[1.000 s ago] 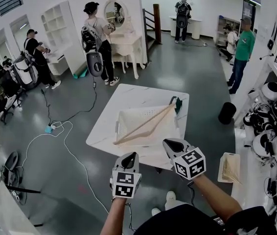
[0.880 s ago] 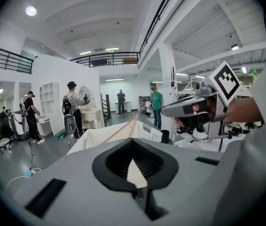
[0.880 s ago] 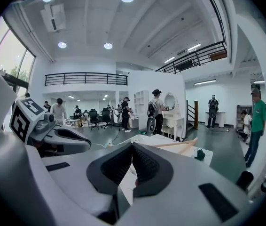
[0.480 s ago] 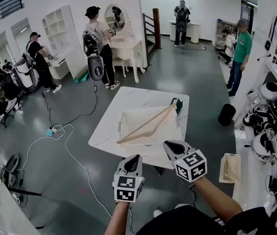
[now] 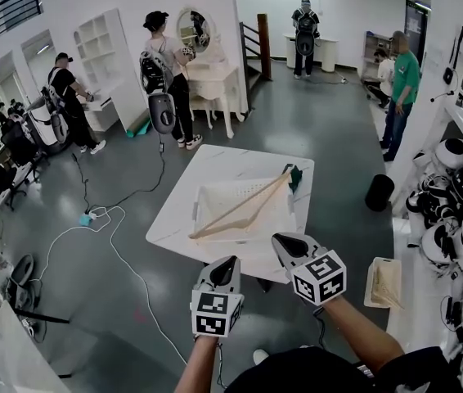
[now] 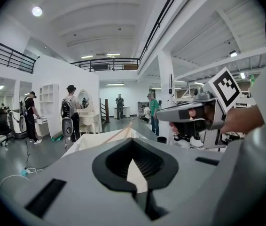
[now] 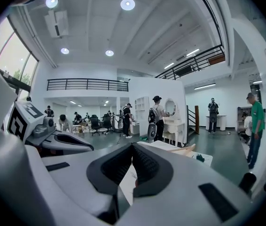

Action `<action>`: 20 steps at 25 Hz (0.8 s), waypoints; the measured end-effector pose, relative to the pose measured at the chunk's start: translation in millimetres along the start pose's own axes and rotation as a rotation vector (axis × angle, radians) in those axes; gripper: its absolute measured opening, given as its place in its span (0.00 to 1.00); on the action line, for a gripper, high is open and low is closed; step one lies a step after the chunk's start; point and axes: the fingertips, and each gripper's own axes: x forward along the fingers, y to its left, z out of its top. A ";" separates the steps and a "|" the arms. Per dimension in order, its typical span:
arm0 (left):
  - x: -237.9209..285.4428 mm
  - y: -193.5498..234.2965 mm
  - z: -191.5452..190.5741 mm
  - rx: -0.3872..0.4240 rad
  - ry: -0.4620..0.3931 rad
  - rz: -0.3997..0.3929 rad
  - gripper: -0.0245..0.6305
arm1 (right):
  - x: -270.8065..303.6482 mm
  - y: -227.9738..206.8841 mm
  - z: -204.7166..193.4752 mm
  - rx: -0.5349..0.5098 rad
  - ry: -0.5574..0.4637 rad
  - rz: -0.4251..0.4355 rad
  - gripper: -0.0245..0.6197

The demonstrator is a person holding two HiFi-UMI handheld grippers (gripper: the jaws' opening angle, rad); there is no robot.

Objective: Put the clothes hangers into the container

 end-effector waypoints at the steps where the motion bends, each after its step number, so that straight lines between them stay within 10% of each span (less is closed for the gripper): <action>1: 0.8 -4.4 1.2 0.001 0.001 0.000 0.04 | -3.3 -2.0 1.1 0.003 -0.003 0.001 0.07; 20: -10.8 -65.0 37.5 -0.033 -0.061 0.061 0.04 | -71.5 -11.1 21.9 -0.023 -0.076 0.061 0.07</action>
